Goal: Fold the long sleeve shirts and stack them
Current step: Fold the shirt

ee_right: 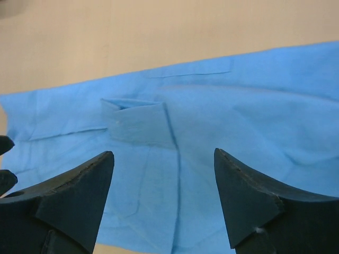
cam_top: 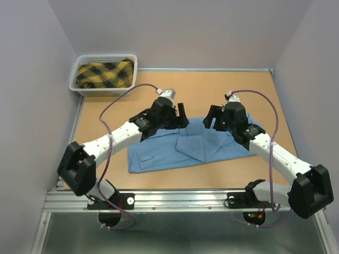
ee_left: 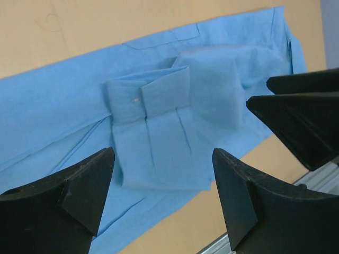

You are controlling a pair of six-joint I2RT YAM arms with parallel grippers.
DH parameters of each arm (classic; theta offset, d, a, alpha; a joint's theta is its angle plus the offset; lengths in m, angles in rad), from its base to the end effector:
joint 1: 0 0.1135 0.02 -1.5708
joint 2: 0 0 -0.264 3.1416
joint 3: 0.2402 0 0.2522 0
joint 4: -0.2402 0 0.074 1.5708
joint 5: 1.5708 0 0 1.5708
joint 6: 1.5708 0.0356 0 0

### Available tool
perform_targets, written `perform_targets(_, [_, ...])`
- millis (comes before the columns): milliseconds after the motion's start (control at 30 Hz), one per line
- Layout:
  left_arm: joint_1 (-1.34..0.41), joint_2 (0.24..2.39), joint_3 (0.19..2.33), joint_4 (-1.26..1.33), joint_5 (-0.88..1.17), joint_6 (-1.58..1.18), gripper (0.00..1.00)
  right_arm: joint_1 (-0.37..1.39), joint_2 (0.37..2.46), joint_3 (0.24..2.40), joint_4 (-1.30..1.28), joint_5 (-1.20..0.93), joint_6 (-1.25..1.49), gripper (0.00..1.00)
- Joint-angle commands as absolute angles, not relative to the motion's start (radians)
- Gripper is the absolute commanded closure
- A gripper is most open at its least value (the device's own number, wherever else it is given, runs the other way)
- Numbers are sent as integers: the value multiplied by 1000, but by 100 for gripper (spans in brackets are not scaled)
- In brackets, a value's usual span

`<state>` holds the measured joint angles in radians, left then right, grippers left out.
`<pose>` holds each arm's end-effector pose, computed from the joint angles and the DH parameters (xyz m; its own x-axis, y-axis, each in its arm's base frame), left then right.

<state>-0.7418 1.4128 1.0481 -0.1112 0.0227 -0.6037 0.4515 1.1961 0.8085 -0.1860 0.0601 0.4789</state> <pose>0.2399 -0.2209 0.2927 -0.6699 -0.1559 -0.7259 0.3766 0.7713 -0.5132 0.2392 0.1136 0.2627 -0.6131 0.2139 -0.7605 -0.1212 0.9258 0.3581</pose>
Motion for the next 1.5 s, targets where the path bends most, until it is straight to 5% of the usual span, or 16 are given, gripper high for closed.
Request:
perform_targets(0, [-834,1569,1218,-124,-135,-664,16,445,1166,862,-304,372,518,17])
perform_targets(300, [-992,1949,1584,-371,-357,-664,26,445,1051,805,-391,538,647,10])
perform_targets(700, [-993,2161,1813,-477,-537,-676,35,445,904,678,-413,560,712,8])
perform_targets(1200, [-974,2214,1818,-457,-402,-690,40,445,841,637,-416,584,710,8])
perform_targets(1467, [-971,2198,1764,-434,-408,-693,58,445,842,634,-417,577,713,8])
